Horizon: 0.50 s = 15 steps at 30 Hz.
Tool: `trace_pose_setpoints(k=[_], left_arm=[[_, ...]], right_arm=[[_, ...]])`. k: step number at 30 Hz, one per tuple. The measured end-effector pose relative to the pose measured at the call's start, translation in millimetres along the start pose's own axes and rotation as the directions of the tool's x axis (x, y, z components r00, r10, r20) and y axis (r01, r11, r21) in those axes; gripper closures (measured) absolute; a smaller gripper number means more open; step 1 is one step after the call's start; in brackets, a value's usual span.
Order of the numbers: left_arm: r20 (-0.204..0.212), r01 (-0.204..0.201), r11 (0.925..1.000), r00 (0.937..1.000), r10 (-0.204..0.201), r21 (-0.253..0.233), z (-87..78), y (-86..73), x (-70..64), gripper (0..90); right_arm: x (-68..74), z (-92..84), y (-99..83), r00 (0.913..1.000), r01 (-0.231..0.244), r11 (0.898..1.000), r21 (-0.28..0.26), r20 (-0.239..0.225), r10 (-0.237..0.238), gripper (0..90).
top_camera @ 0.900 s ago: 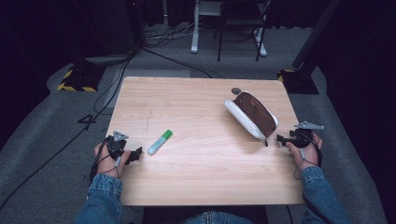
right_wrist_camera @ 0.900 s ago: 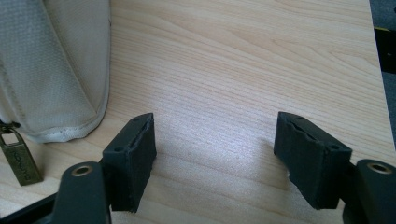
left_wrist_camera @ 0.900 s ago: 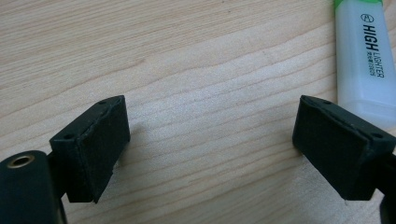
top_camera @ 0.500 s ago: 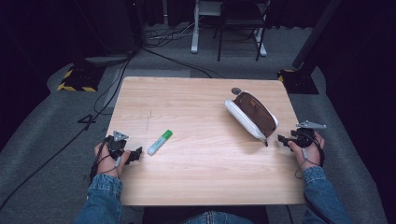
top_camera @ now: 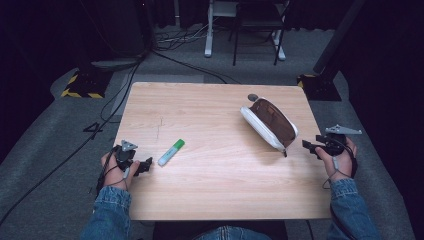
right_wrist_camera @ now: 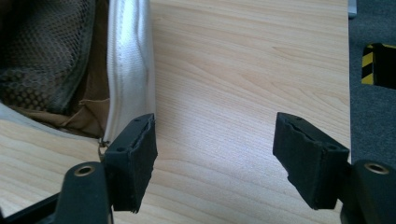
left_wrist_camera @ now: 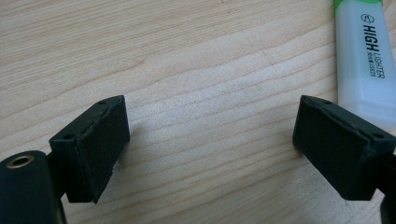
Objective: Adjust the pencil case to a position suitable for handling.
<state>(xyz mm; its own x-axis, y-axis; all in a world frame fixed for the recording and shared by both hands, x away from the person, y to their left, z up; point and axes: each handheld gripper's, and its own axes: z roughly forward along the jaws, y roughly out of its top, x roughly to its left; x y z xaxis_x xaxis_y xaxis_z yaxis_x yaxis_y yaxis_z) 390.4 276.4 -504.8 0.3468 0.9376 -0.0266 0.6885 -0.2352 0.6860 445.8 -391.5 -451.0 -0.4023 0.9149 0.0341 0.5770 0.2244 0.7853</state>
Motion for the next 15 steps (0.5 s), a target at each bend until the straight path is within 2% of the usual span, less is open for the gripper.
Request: trace_pose_setpoints(k=[3,10,13,15], left_arm=[[0.0,0.0,1.0,1.0,0.0,0.0,0.0,0.0,0.0,11.1],[0.001,-0.002,1.0,1.0,0.002,0.0,0.0,0.0,0.0,11.1],[0.001,-0.002,1.0,1.0,0.002,-0.001,0.0,0.0,0.0,11.2],[0.001,-0.002,1.0,1.0,0.002,-0.001,0.0,0.0,0.0,11.1]], right_arm=[[0.6,-2.6,1.0,1.0,-0.006,1.0,0.0,-0.004,0.006,30.9],[1.5,-11.3,7.0,0.9988,-0.014,1.0,-0.024,-0.048,0.013,31.4],[5.0,-15.2,12.6,0.9957,-0.009,1.0,-0.026,-0.093,0.006,29.7],[7.0,-16.1,15.3,0.9945,0.009,1.0,-0.024,-0.104,-0.011,28.7]])
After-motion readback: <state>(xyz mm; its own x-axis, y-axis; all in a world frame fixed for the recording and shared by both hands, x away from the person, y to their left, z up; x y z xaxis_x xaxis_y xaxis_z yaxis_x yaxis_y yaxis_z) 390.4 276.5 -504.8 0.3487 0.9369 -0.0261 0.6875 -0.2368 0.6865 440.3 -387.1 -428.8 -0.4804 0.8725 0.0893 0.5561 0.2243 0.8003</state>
